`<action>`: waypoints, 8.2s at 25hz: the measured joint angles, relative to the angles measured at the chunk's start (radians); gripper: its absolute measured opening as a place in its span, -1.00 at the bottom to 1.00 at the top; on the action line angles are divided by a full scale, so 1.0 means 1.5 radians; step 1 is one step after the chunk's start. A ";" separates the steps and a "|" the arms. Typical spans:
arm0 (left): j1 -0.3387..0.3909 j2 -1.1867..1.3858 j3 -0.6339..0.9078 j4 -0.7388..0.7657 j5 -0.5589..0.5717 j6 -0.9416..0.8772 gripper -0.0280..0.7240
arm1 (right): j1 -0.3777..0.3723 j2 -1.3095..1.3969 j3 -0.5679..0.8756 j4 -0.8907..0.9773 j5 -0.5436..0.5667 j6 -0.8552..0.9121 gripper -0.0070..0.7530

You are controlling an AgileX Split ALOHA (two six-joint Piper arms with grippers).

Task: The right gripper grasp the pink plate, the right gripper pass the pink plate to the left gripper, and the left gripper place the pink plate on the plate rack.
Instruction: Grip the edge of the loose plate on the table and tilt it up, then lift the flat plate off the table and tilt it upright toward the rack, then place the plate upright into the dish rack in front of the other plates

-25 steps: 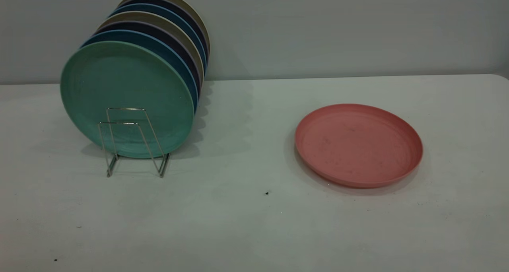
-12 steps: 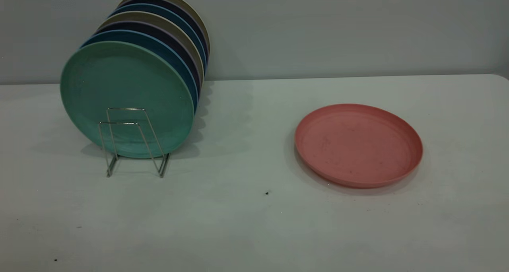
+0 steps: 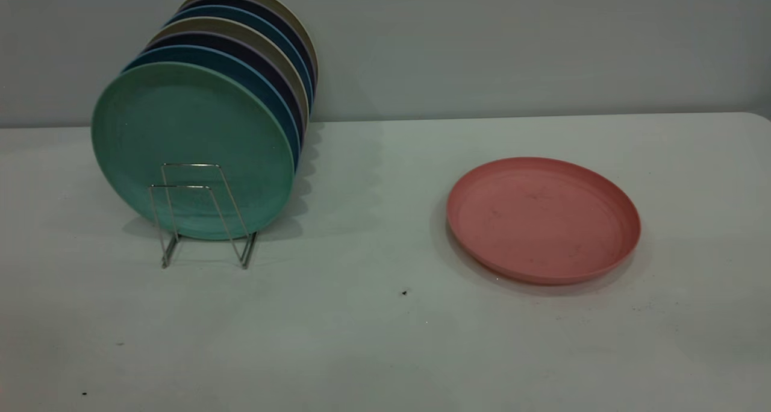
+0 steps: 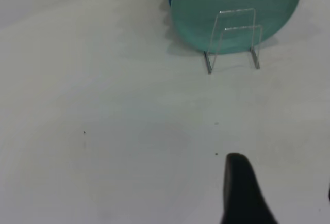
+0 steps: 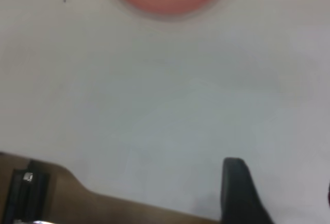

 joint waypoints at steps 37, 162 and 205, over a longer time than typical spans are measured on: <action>-0.143 1.021 -0.397 -0.550 -0.256 0.526 0.58 | -0.169 1.059 -0.371 0.645 -0.196 -0.573 0.32; 0.050 0.952 -0.415 -0.448 -0.285 1.343 -0.66 | -0.066 -0.242 0.064 0.045 0.109 -0.086 0.14; 0.050 1.022 -0.416 -0.463 -0.275 1.243 -0.16 | -0.066 -0.242 0.068 0.031 0.107 -0.068 0.14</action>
